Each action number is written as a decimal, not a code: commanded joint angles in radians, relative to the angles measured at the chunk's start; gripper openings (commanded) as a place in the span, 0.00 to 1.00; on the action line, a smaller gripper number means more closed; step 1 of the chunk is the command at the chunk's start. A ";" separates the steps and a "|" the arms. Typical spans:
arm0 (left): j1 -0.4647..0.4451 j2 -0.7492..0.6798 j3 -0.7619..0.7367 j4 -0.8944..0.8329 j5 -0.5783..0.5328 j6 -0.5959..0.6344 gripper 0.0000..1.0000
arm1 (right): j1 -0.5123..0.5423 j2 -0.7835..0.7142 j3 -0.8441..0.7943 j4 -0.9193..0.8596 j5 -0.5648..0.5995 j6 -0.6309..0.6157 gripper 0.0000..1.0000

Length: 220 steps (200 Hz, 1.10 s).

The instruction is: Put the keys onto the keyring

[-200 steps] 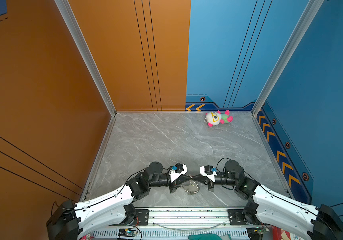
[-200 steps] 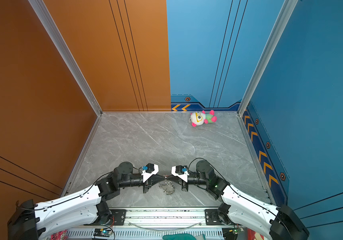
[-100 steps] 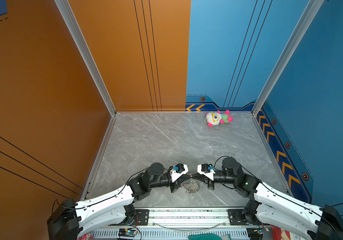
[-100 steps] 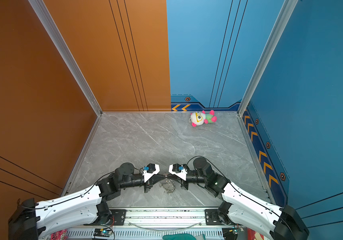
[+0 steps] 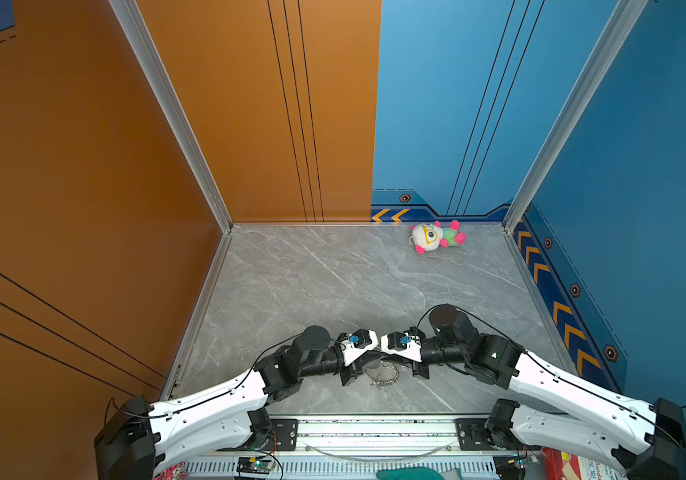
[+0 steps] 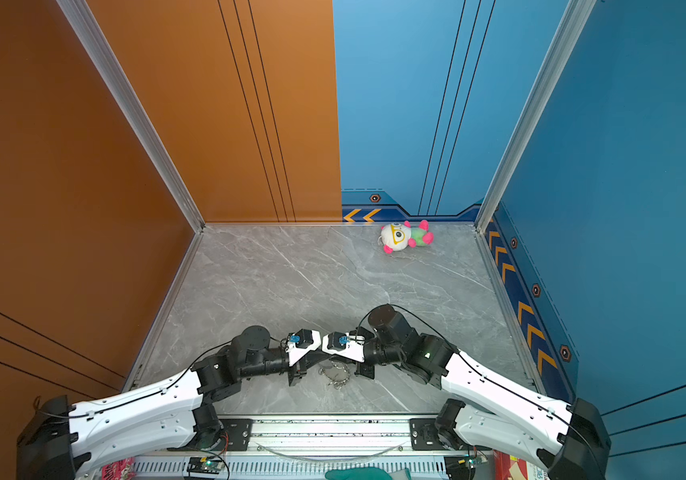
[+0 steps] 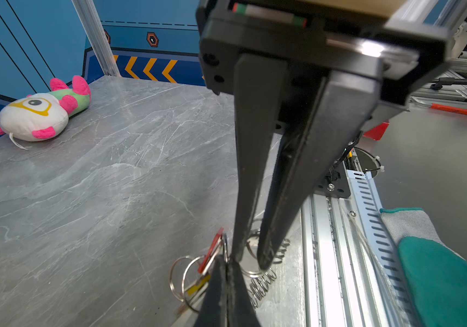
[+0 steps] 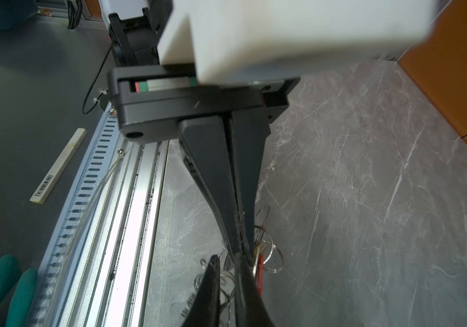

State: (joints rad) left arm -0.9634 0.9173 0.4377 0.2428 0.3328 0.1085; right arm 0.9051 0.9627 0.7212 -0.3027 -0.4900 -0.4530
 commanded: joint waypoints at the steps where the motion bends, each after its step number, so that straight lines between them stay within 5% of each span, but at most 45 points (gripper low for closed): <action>1: -0.013 -0.014 -0.013 -0.049 -0.011 0.008 0.00 | 0.007 -0.028 0.032 -0.106 0.056 -0.029 0.16; 220: -0.016 -0.013 -0.013 -0.032 0.041 0.006 0.00 | 0.008 0.102 0.151 -0.206 0.071 -0.147 0.18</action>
State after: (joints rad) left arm -0.9657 0.9108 0.4370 0.2218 0.3443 0.1085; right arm 0.9051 1.0542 0.8673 -0.4980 -0.4149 -0.5880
